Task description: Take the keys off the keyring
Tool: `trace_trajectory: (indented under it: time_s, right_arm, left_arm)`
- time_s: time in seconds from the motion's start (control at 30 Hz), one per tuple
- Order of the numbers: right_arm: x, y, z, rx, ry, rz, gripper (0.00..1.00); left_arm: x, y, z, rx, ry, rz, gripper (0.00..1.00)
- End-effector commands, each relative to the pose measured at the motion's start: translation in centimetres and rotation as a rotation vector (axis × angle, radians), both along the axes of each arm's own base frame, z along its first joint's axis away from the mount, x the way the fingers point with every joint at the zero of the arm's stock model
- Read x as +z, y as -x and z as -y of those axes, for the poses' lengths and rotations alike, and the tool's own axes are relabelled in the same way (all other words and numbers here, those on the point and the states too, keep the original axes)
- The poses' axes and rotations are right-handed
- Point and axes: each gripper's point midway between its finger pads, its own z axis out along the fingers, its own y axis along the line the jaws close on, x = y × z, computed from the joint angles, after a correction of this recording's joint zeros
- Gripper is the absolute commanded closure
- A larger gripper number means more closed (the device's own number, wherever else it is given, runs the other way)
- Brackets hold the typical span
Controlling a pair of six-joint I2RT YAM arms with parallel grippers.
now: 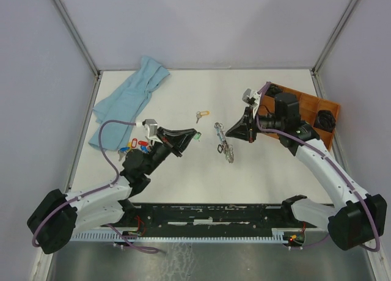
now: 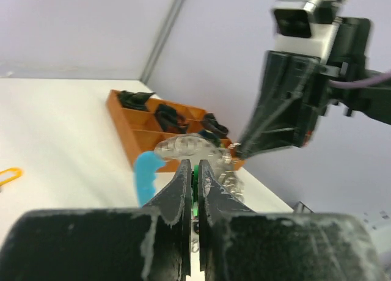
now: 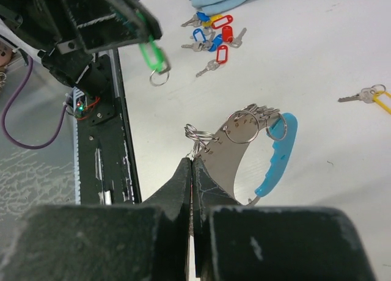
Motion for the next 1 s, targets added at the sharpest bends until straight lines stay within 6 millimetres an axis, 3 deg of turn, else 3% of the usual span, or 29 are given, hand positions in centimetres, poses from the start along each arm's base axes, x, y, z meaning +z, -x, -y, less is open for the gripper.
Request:
trace_trajectory:
  time_s: [0.0, 0.47, 0.53, 0.8, 0.97]
  right_arm:
    - [3.1, -0.7, 0.7, -0.012, -0.010, 0.146, 0.99]
    - [3.6, -1.6, 2.3, -0.064, -0.012, 0.173, 0.99]
    - [3.6, -1.6, 2.5, -0.068, -0.012, 0.174, 0.99]
    - [3.8, -1.8, 2.7, -0.078, -0.016, 0.179, 0.99]
    - [3.8, -1.9, 2.7, -0.078, -0.019, 0.175, 0.99]
  left_arm:
    - [-0.6, -2.6, -1.6, 0.029, 0.052, -0.094, 0.97]
    - [-9.4, -14.3, -5.4, 0.213, 0.064, -0.519, 0.97]
    - [-12.6, -17.3, -6.2, 0.257, 0.064, -0.655, 0.97]
    - [-18.8, -21.2, -6.0, 0.329, -0.004, -0.898, 0.97]
    - [-20.6, -22.8, -6.6, 0.403, -0.042, -0.954, 0.97]
